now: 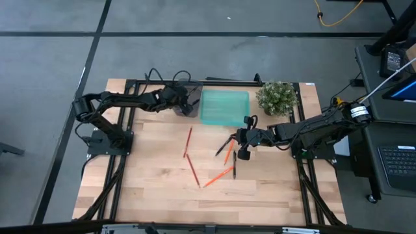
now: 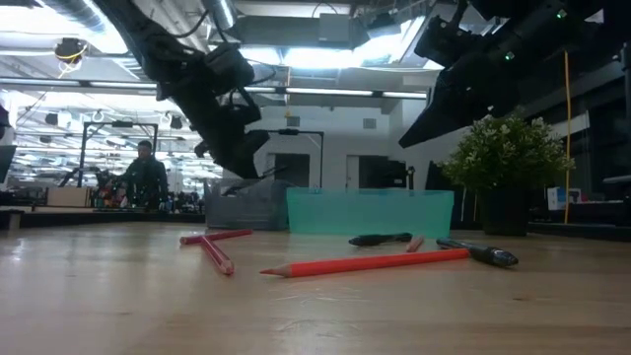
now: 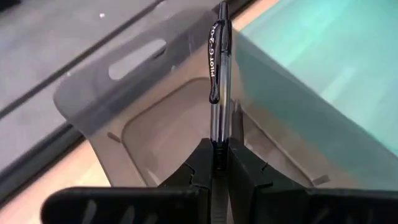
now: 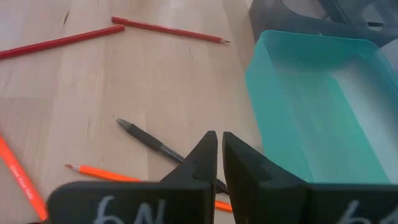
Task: Sort pens & pencils
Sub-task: Put the black pen into the black bin
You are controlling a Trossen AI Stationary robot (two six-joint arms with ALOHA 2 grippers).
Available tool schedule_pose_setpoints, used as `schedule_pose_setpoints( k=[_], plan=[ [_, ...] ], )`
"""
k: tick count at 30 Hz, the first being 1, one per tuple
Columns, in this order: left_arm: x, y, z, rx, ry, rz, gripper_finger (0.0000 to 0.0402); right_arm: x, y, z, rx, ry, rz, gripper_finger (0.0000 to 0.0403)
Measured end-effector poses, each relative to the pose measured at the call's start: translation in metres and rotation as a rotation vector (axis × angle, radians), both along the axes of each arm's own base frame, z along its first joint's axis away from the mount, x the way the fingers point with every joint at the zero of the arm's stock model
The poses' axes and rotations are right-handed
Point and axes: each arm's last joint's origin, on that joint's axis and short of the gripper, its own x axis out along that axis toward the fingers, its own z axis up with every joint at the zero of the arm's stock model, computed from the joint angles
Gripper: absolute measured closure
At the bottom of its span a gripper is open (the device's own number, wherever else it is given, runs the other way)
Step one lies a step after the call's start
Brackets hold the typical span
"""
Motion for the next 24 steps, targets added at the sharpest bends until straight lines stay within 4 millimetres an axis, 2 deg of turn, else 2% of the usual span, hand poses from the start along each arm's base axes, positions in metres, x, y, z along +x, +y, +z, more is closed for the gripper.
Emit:
schedule_pose_setpoints(
  k=[5,19,24],
  plan=[
    [-0.004,0.005,-0.003,-0.063,-0.008,-0.018,0.0383,0.000,0.000,0.000,0.000,0.000,0.000,0.0374],
    [-0.010,0.003,-0.010,-0.167,0.036,-0.058,0.0383,0.000,0.000,0.000,-0.003,0.000,0.000,0.0374],
    [-0.009,0.002,-0.010,-0.173,0.032,-0.071,0.0348,0.000,0.000,0.000,-0.005,0.000,0.001,0.0374]
  ],
)
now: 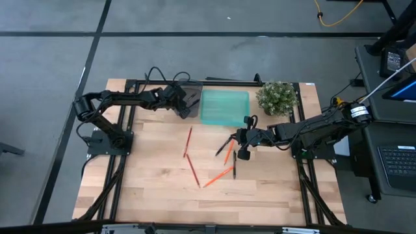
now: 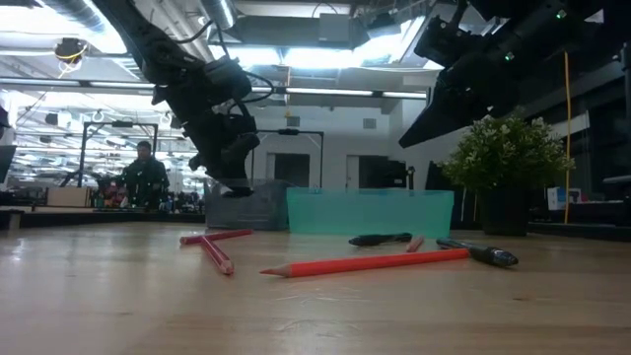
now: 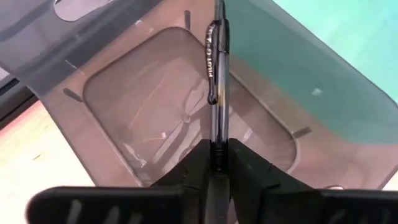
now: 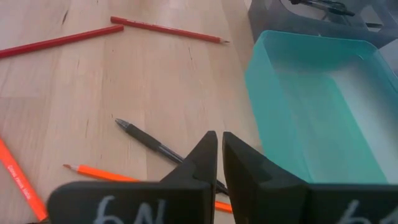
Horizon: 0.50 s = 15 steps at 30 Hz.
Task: Sort pens & pencils
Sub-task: Put the black pen into the black bin
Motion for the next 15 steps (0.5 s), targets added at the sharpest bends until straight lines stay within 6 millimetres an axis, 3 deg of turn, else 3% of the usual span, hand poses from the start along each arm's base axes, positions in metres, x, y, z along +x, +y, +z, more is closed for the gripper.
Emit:
schedule_pose_setpoints(
  k=[11,15],
  plan=[
    [0.003,0.002,0.003,0.035,-0.031,0.003,0.0318,0.000,0.000,0.000,0.000,0.000,-0.001,0.0374],
    [0.008,0.001,0.017,0.052,-0.003,-0.054,0.0317,0.000,0.000,0.000,0.000,-0.001,-0.001,0.0374]
  ],
)
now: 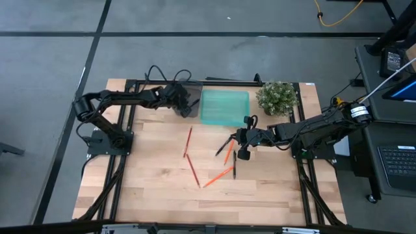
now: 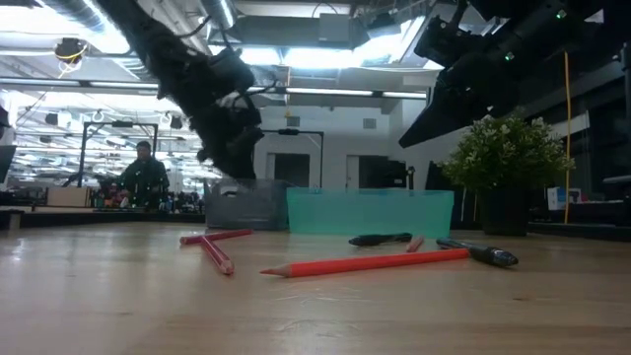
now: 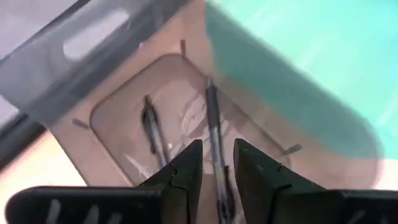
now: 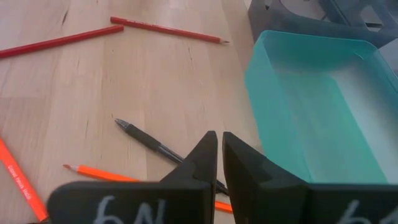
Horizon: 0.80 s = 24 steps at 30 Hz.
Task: Sort pens & pencils
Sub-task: Put the black pen into the black bin
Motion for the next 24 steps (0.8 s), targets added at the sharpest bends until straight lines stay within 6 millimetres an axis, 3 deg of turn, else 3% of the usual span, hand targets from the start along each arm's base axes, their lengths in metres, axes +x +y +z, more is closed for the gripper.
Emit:
schedule_pose_setpoints(
  k=[6,13,16,24],
  plan=[
    [0.013,-0.015,0.044,0.031,0.004,-0.103,0.0316,0.002,-0.002,0.003,-0.031,-0.044,-0.055,0.0374],
    [0.012,-0.064,0.084,0.125,-0.099,-0.249,0.0316,0.003,-0.002,0.005,-0.038,-0.070,-0.074,0.0374],
    [0.004,-0.090,0.083,0.171,-0.152,-0.285,0.0315,0.004,-0.002,0.006,-0.012,-0.090,-0.092,0.0374],
    [-0.025,-0.142,0.058,0.221,-0.396,-0.445,0.0315,0.003,0.008,0.006,0.023,-0.105,-0.079,0.0374]
  ],
)
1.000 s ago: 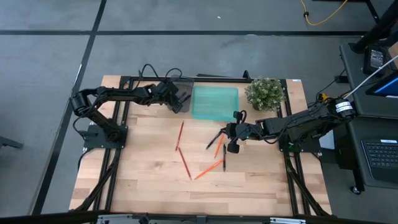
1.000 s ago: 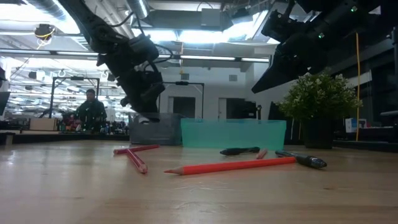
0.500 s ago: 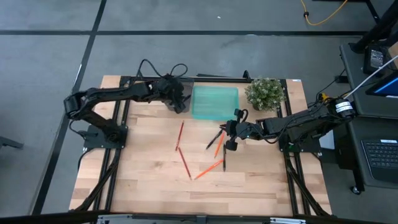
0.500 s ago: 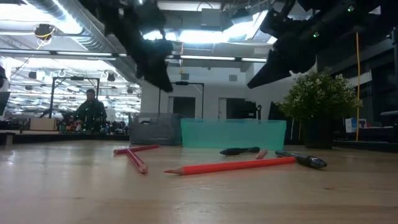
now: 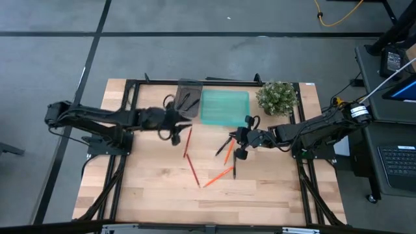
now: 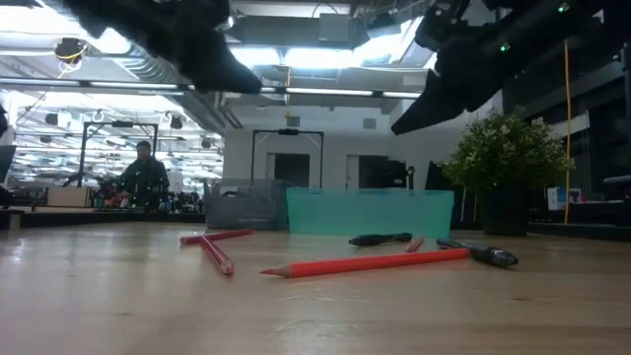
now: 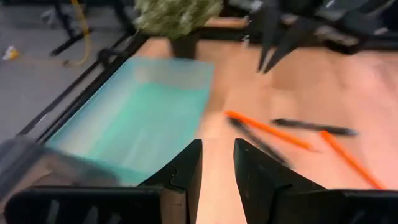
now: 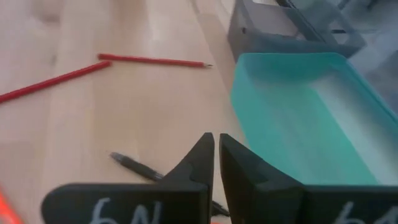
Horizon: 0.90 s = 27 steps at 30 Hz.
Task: Sort pens & pencils
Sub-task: Put the black pen into the black bin
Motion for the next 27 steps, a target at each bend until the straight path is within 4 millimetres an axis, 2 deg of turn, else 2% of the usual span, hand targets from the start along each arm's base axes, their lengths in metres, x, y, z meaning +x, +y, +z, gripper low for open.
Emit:
schedule_pose_setpoints(
  k=[4,8,20,27],
  plan=[
    [-0.014,-0.014,-0.011,0.005,-0.045,-0.066,0.0315,-0.001,0.006,0.001,0.057,-0.035,-0.019,0.0373],
    [-0.022,-0.026,-0.018,0.026,-0.066,-0.132,0.0315,-0.003,0.011,0.002,0.082,-0.052,-0.073,0.0351],
    [-0.038,-0.046,-0.038,0.029,-0.058,-0.238,0.0315,-0.006,0.038,0.047,0.302,0.055,-0.147,0.0224],
    [-0.041,-0.051,-0.040,0.045,-0.071,-0.258,0.0315,-0.009,0.044,0.040,0.556,0.107,-0.244,0.0208]
  ],
)
